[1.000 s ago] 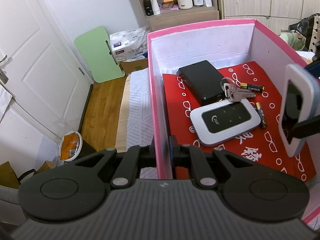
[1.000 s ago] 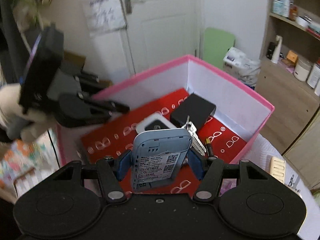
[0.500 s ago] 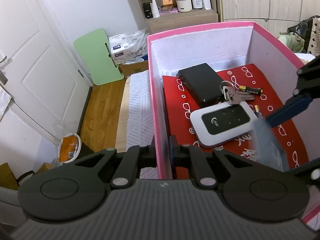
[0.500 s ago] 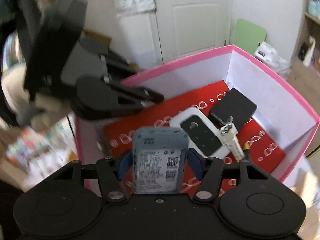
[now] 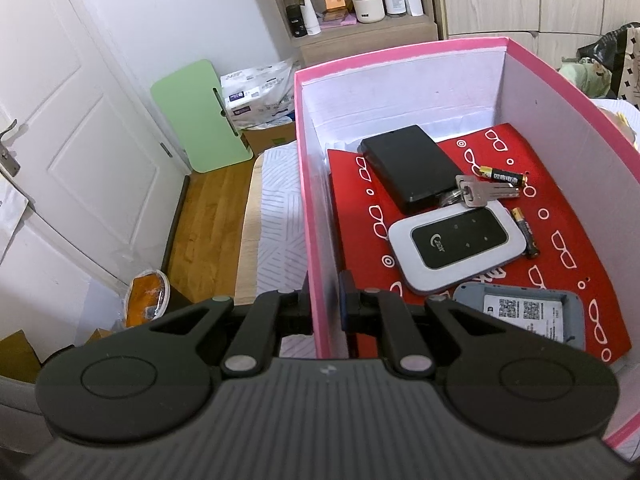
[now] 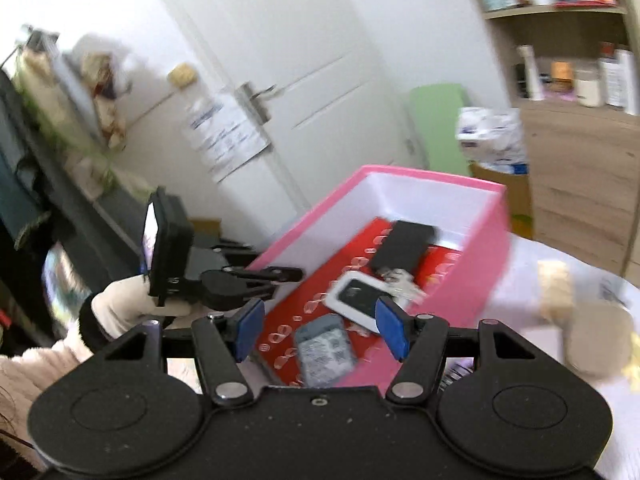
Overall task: Organize rigid objects
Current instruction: 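Grasp the second set of silver keys with the right gripper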
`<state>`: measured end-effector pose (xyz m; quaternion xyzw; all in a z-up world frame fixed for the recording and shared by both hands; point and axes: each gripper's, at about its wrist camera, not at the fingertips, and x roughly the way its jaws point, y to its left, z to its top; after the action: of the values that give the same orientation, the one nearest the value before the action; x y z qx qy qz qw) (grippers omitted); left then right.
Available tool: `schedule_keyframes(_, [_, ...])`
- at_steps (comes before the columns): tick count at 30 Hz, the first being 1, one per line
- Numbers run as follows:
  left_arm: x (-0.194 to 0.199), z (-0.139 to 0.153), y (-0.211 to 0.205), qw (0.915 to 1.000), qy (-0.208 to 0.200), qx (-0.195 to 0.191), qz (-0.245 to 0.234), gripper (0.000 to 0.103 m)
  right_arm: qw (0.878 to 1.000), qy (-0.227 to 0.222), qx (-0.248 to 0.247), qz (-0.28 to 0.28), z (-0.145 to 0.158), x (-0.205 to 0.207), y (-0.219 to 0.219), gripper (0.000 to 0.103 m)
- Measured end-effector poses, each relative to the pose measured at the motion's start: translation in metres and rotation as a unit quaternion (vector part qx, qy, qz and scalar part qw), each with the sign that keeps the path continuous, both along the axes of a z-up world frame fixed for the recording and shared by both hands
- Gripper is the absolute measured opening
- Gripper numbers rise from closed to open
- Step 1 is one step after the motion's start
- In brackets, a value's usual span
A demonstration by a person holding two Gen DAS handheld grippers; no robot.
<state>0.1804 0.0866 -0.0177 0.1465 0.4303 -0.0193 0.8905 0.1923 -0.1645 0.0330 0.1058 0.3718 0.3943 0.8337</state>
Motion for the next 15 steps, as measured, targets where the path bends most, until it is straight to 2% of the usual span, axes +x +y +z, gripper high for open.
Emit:
schedule_keyframes(8, [0.000,-0.001,-0.001,1.0000,0.000,0.001,0.001,0.009,0.996,0.021,0.008,-0.091,-0.039,-0.021,-0.052,0.067])
schedule_keyframes(11, [0.000,-0.001,-0.001,1.0000,0.000,0.003,0.001,0.009,0.994,-0.001,-0.030,-0.107,-0.055,-0.028,-0.052,0.067])
schedule_keyframes(15, [0.000,-0.001,-0.003,1.0000,0.000,0.010,0.001,0.009,0.988,-0.040,-0.114,-0.094,-0.074,-0.033,-0.046,0.067])
